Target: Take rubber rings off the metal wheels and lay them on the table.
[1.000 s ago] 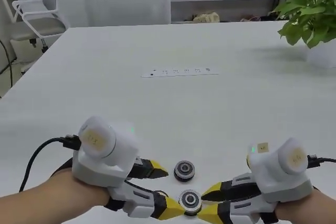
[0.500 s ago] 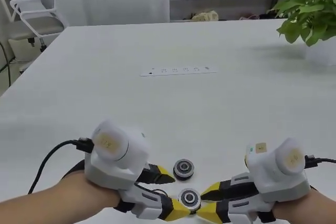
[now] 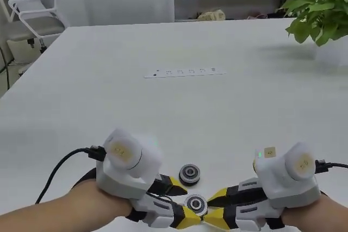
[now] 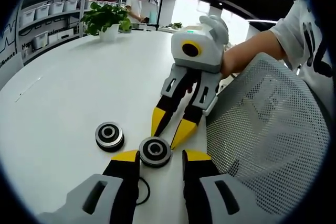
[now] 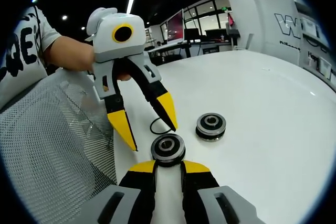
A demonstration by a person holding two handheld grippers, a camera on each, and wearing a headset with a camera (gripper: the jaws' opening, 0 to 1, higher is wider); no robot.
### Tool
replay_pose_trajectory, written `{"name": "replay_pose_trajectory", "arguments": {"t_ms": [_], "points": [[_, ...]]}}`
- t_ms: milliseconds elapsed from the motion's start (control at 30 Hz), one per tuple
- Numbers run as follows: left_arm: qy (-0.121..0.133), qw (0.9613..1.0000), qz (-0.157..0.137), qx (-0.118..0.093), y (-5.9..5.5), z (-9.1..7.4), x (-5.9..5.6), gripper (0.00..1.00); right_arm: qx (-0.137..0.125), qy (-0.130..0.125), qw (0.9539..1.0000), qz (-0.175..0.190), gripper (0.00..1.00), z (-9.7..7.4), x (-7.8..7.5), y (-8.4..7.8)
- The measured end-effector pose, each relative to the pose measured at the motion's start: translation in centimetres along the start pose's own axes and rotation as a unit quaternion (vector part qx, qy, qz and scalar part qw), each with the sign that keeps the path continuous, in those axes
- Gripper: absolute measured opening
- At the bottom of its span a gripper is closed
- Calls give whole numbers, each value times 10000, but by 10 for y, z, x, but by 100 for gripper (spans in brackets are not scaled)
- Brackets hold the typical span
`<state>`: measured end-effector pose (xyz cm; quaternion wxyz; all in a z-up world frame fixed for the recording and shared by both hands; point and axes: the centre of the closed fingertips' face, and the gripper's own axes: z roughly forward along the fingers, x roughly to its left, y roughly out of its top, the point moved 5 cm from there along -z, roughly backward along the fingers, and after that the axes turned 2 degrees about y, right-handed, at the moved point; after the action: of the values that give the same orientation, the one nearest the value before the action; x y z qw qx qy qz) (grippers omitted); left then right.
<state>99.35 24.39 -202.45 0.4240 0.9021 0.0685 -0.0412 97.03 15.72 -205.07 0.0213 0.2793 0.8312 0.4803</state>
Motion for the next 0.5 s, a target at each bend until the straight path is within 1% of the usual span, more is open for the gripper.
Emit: {"name": "replay_pose_trajectory", "arguments": {"t_ms": [233,433,500], "points": [[-26,10000,78,1,1,4,-2,23,-14,-8,10000,-9,15,0,0,0],[-10,10000,90,-4,1,6,-1,19,-16,-12,10000,-12,14,1,-1,0],[24,9999,137,-9,1,6,0,17,-19,-18,10000,-14,14,1,-1,0]]}}
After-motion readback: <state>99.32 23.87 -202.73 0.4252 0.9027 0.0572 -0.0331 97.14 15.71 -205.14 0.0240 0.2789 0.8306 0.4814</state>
